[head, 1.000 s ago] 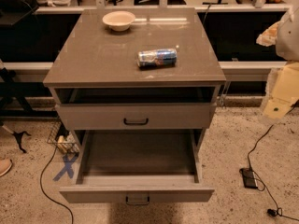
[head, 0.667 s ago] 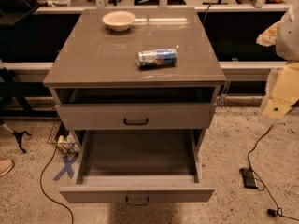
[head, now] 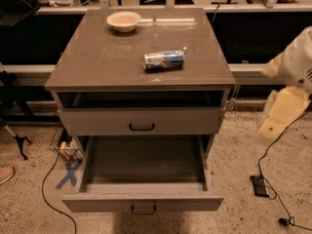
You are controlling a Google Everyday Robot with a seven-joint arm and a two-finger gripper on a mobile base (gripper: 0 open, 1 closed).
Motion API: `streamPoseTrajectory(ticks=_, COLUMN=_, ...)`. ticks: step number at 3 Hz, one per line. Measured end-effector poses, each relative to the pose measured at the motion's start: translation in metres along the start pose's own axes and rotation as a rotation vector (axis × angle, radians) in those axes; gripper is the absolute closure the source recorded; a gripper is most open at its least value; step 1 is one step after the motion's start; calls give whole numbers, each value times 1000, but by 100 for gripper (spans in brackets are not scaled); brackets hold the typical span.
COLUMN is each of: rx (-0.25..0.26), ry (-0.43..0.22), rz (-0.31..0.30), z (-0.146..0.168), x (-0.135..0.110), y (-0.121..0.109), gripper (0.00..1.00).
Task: Close middle drawer
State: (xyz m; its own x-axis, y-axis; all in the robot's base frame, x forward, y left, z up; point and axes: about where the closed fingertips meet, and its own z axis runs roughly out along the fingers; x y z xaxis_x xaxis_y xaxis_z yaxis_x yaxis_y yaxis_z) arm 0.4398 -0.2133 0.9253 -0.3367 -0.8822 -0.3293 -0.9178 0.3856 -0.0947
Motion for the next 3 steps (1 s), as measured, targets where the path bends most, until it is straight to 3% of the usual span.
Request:
streamPoseTrajectory(ticks=1, rx=-191, ry=-100, rz=183, z=73, x=6, y=26, gripper=0)
streamPoseTrajectory(ticks=2, rx=-361, ry=-222, rz=403, z=156, x=-2, y=71, gripper=0)
streamPoseTrajectory(ticks=3, rx=-360, ry=-221, rz=400, z=155, x=-3, y=70, gripper=0)
